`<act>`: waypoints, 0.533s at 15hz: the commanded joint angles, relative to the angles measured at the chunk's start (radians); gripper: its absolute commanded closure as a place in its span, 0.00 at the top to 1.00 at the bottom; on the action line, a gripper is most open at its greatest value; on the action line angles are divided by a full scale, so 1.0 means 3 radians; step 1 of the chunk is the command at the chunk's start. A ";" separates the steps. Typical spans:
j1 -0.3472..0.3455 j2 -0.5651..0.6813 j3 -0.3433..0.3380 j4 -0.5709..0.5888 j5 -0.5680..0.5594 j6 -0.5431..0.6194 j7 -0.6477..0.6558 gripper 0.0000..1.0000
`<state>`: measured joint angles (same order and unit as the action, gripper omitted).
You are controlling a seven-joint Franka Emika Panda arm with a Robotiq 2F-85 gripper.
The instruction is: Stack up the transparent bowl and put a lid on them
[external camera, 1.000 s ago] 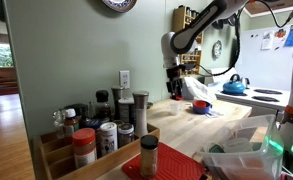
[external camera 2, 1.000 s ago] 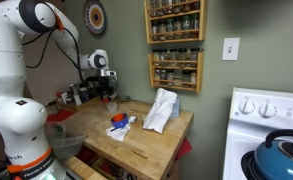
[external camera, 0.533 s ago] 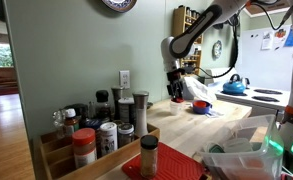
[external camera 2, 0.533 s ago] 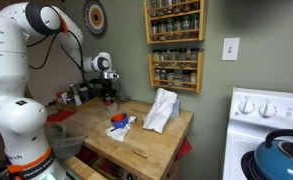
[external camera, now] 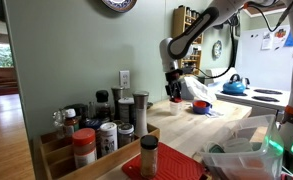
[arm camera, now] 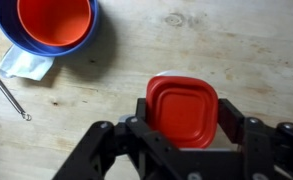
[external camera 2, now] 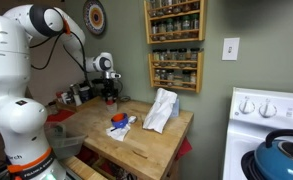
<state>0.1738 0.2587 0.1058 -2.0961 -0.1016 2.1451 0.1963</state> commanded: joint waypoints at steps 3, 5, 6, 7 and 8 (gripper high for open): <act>0.0002 0.0113 -0.0013 0.0086 -0.0040 -0.0096 -0.0043 0.46; 0.0002 0.0119 -0.0014 0.0085 -0.0035 -0.0105 -0.0046 0.46; 0.0001 0.0126 -0.0013 0.0085 -0.0031 -0.0102 -0.0048 0.46; 0.0001 0.0130 -0.0014 0.0084 -0.0029 -0.0096 -0.0046 0.46; 0.0000 0.0135 -0.0014 0.0082 -0.0024 -0.0081 -0.0045 0.46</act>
<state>0.1738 0.2801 0.1049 -2.0920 -0.1017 2.1441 0.1949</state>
